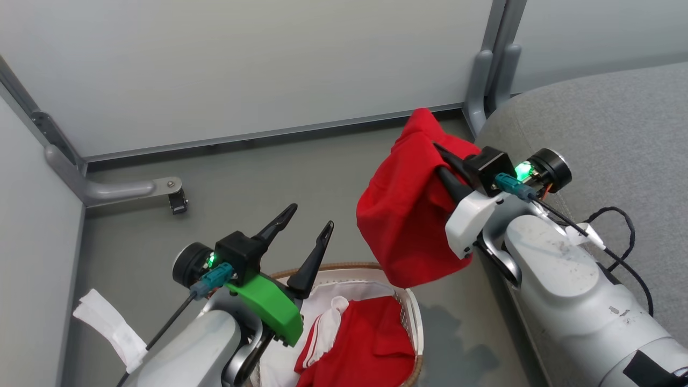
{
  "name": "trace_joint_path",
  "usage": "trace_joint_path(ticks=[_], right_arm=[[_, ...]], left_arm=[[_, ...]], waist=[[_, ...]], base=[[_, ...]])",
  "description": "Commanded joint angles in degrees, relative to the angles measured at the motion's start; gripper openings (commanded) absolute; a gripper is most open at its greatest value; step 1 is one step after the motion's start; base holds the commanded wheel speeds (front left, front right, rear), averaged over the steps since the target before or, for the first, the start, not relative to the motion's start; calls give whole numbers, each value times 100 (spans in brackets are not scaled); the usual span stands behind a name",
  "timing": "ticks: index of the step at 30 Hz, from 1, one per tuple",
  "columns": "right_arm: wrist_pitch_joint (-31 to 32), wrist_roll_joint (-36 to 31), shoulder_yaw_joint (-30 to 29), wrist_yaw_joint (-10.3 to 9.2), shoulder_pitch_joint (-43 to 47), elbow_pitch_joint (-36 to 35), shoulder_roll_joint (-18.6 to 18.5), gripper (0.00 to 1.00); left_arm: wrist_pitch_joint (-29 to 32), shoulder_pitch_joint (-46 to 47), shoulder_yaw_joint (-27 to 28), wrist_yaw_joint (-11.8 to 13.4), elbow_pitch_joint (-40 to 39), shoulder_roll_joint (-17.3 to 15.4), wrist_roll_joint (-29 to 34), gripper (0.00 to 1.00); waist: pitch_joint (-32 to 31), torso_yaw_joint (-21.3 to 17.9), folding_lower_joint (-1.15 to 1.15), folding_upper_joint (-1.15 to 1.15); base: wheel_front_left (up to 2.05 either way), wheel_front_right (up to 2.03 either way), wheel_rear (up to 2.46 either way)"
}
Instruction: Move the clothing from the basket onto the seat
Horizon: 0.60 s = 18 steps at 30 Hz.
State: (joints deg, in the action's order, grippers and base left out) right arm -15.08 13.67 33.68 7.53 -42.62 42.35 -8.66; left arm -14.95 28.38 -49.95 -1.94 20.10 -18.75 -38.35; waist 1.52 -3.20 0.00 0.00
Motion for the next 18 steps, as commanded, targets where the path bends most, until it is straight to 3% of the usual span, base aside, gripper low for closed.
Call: trace_joint_path(ticks=[1,10,18], right_arm=[[-14,-58,-112,-8,83,-56,-76,0],[-14,-241,-605,-8,276,-268,-164,0],[-14,-399,-841,-8,336,-616,-226,0]], left_arm=[[-26,-148,48,-22,18,38,78,100],[-29,-549,306,-138,-28,263,476,100],[-29,-558,499,-212,-98,403,850,100]], waist=[[14,-11,0,0],[110,-189,0,0],[346,-770,0,0]], base=[[0,0,0],[0,0,0],[0,0,0]])
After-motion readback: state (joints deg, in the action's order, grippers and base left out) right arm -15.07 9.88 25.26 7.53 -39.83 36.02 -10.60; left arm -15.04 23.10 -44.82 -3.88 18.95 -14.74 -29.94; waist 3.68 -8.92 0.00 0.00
